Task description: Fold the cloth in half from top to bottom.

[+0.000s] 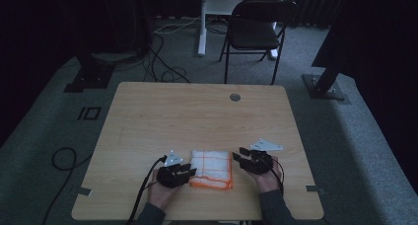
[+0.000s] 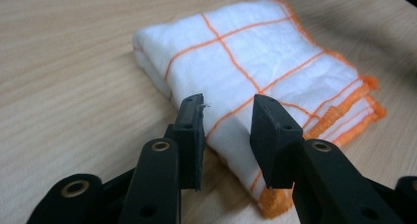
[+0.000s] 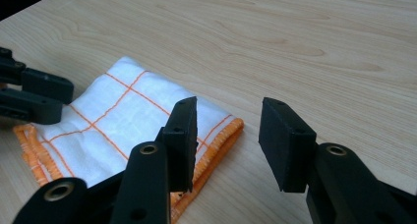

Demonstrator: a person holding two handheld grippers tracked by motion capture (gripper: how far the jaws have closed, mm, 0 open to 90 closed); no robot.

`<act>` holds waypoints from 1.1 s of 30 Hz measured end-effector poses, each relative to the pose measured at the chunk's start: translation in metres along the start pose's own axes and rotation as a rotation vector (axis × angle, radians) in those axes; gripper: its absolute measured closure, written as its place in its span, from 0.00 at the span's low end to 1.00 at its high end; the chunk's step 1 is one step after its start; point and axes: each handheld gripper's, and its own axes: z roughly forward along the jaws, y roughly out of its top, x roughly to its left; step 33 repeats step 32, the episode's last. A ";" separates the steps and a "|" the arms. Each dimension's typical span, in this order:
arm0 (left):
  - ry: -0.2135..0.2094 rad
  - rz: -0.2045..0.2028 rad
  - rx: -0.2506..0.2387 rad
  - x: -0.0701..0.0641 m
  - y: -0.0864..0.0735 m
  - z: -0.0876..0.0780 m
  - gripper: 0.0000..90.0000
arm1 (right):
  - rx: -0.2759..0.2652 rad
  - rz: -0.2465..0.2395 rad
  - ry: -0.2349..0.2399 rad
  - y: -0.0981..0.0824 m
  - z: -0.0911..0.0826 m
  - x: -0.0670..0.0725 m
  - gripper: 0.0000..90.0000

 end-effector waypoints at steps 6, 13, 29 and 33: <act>0.007 0.010 -0.008 0.001 -0.005 -0.004 0.72 | 0.006 0.003 -0.014 -0.001 0.001 -0.004 0.64; 0.034 0.007 -0.035 0.012 -0.002 -0.011 0.71 | 0.008 0.021 -0.026 -0.006 0.002 -0.011 0.63; 0.150 -0.010 -0.045 0.041 -0.004 -0.018 0.70 | 0.034 -0.037 -0.180 -0.021 0.008 -0.024 0.62; 0.159 -0.017 -0.047 0.044 -0.004 -0.019 0.70 | 0.053 -0.061 -0.218 -0.022 0.010 -0.027 0.62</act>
